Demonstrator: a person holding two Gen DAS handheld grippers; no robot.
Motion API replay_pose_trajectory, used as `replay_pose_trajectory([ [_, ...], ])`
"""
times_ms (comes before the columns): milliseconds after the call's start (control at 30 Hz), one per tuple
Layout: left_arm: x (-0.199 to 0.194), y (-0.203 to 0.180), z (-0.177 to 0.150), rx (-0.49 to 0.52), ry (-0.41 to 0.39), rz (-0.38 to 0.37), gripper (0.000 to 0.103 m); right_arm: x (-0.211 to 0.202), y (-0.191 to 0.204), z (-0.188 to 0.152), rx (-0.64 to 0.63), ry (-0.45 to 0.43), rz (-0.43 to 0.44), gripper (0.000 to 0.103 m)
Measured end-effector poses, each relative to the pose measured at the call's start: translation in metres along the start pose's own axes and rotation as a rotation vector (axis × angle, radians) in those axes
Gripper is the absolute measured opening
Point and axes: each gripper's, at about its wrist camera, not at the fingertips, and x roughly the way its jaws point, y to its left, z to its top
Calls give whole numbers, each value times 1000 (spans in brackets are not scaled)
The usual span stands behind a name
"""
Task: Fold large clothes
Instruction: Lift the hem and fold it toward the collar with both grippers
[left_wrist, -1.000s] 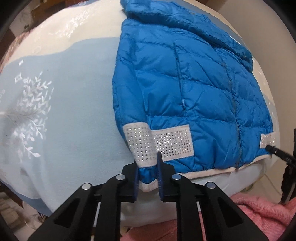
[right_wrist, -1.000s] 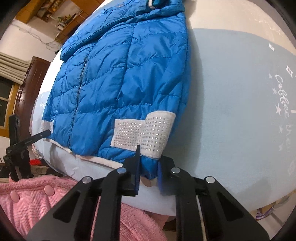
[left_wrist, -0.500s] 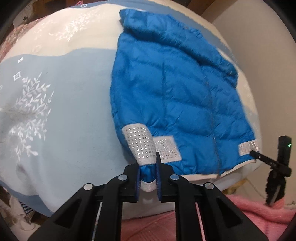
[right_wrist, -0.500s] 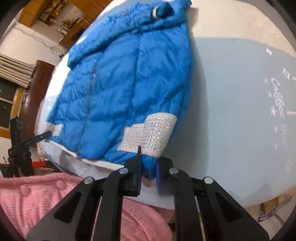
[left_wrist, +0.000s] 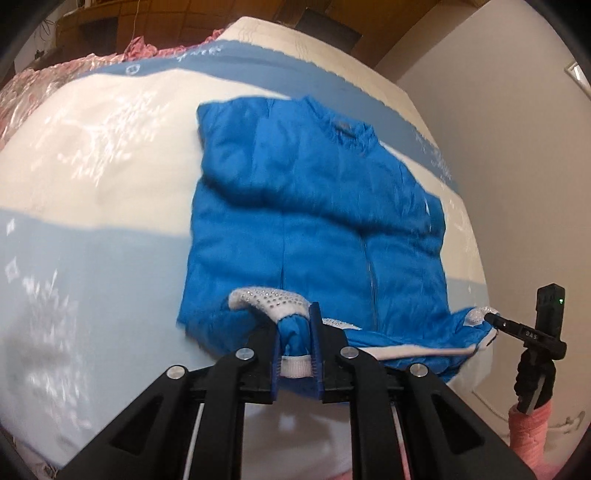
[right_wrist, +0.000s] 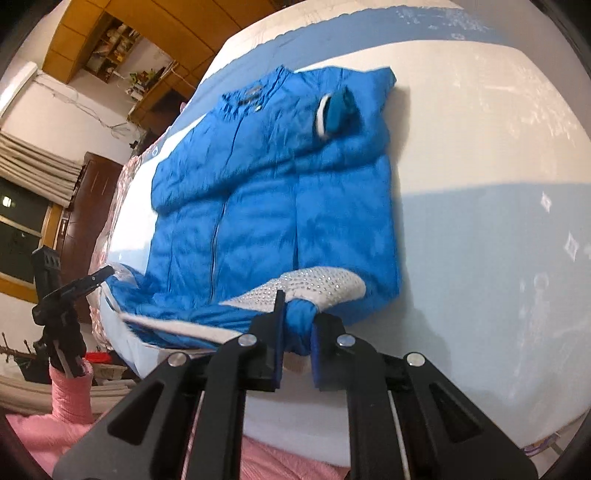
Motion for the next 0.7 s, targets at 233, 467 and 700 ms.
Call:
replay_pose_trajectory([
  [233, 34, 2, 49, -2, 16, 20, 14, 22, -12, 49, 37, 38, -10, 10],
  [467, 76, 10, 94, -18, 45, 48, 16, 55, -28, 95, 85, 68, -29, 10],
  [700, 96, 15, 129, -23, 82, 36, 20, 57, -37, 127, 105, 73, 25, 19],
])
